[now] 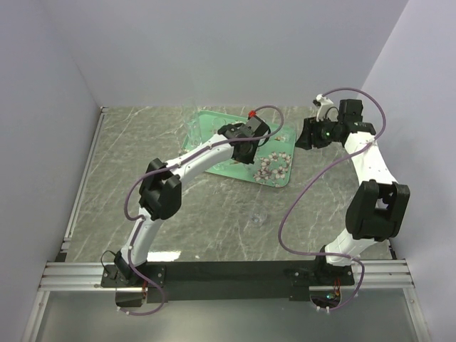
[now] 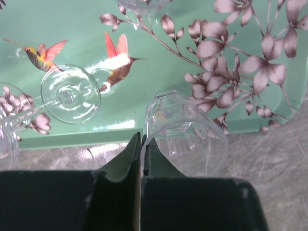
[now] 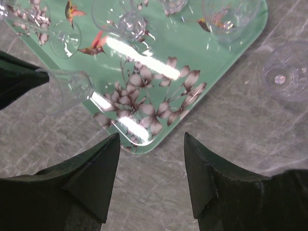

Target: Place the glasses into the tray

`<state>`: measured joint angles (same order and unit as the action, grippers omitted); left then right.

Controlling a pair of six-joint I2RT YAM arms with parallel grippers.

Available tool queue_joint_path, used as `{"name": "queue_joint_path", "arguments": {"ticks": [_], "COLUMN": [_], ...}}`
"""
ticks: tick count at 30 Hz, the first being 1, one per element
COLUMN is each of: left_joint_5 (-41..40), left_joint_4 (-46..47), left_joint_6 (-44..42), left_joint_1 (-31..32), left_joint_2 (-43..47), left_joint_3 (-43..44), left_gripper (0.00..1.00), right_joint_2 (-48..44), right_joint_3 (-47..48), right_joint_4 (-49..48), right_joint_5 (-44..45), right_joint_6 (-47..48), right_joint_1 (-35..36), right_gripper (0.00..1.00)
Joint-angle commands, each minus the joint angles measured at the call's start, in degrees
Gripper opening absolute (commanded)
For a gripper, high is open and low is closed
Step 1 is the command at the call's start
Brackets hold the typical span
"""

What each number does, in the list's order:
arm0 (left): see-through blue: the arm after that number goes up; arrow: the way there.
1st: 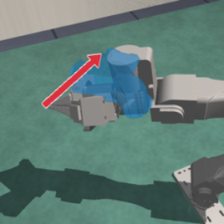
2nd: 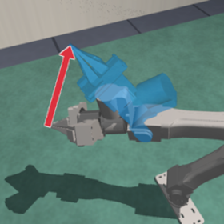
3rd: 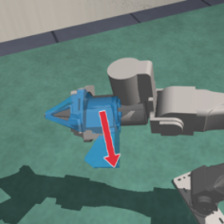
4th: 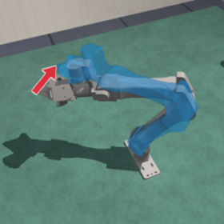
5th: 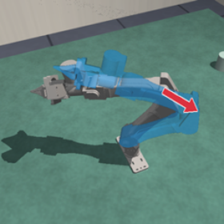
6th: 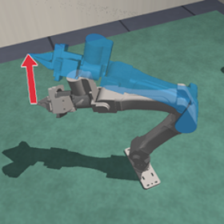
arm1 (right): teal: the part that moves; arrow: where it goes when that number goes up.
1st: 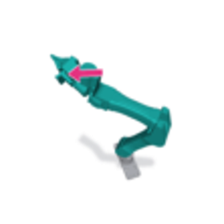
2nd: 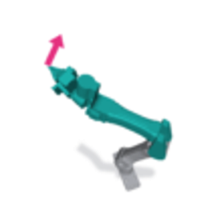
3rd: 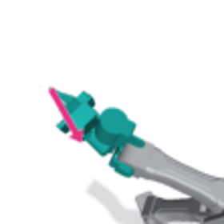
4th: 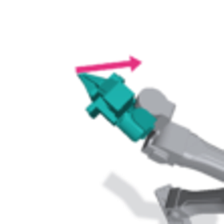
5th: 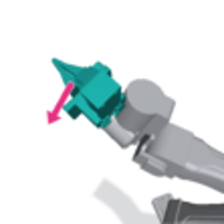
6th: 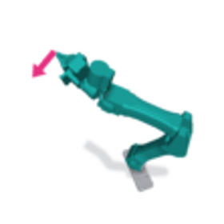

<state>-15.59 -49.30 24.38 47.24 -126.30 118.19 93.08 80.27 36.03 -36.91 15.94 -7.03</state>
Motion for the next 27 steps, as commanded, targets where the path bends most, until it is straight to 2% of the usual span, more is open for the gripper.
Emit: {"name": "queue_joint_path", "arguments": {"ticks": [1,7,20,27], "left_joint_5": [-1.4,-0.9,0.6,1.4], "left_joint_4": [-0.2,-0.8,0.1,-0.2], "left_joint_6": [-1.8,-2.8,-3.6,-3.6], "left_joint_1": [-0.9,-1.8,-2.6,-2.7], "left_joint_2": [-1.5,-3.7,-4.4,-4.9], "left_joint_3": [4.5,6.6,5.6,5.8], "left_gripper": [0.02,0.03,0.09,0.16], "right_joint_2": [-3.7,-3.8,-3.1,-2.7], "right_joint_3": [-1.3,-2.0,-1.7,-1.3], "right_joint_4": [-2.1,-2.4,-2.5,-2.4], "right_joint_5": [-0.4,-0.7,-0.4,-0.3], "right_joint_6": [1.2,1.2,1.4,1.4], "right_joint_1": [-0.7,-1.0,-1.1,-1.2], "right_gripper": [0.63,0.63,0.63,0.63]}}
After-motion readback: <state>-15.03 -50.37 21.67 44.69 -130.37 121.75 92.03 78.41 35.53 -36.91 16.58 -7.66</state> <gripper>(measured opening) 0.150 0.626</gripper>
